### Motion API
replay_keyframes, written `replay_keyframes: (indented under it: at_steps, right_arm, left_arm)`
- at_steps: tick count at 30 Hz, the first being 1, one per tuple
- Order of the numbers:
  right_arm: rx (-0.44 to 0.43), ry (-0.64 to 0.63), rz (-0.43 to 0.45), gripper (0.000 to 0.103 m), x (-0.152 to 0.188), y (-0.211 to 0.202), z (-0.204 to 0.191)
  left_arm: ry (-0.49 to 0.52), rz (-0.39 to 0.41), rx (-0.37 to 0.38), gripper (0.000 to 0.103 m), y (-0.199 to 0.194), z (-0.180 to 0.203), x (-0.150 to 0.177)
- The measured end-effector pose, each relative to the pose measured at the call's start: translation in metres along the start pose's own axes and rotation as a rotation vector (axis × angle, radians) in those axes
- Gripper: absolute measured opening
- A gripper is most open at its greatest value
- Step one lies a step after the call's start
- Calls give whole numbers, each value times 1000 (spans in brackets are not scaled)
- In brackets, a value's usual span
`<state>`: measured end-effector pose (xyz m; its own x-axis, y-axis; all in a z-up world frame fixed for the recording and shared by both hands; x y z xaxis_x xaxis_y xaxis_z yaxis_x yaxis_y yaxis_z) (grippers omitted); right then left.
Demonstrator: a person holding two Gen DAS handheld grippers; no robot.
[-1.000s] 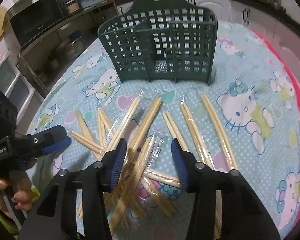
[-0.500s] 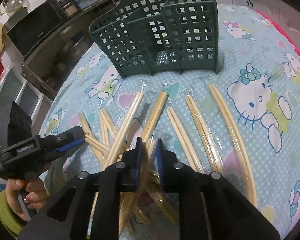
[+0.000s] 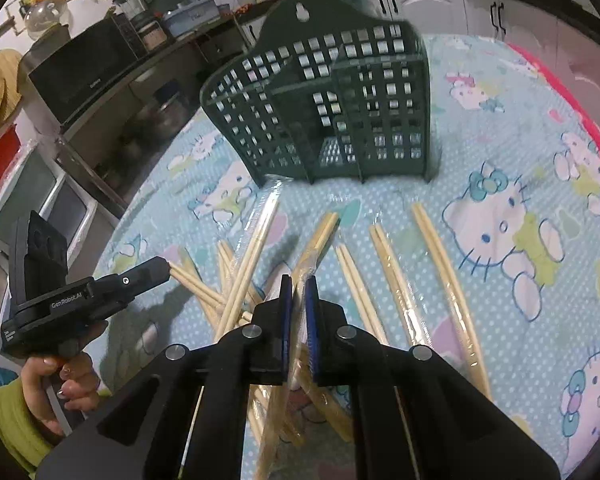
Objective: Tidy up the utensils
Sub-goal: 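Lift the wrapped chopsticks with the left tool and carry them over the green caddy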
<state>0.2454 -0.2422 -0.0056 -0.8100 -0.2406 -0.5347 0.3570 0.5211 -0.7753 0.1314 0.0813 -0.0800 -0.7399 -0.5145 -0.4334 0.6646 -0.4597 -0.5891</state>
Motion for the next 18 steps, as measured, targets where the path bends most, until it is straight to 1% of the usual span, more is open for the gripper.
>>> replay_keyframes:
  at_steps: [4, 9, 15, 18]
  right_arm:
    - [-6, -9, 37, 6, -8, -14, -3]
    - [-16, -22, 91, 5, -22, -32, -8]
    - [-21, -43, 149, 5, -38, -48, -17]
    - [-24, -52, 181, 5, -45, -58, -21]
  left_arm:
    - [49, 45, 2, 2, -10, 12, -11]
    - [129, 126, -17, 2, -29, 32, -27]
    - [181, 194, -43, 2, -48, 44, -43]
    - [201, 220, -42, 2, -55, 51, -50]
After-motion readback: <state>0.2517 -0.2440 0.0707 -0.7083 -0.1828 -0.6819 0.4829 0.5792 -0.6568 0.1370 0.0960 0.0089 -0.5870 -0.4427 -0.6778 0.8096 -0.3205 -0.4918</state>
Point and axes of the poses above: each gripper's, at about its wrist camera, not at the fingertips, and y roughly the way its jaws point, z to its right, x to its underside, the point moved 1 cm from there along y, roughly the way its jaws point
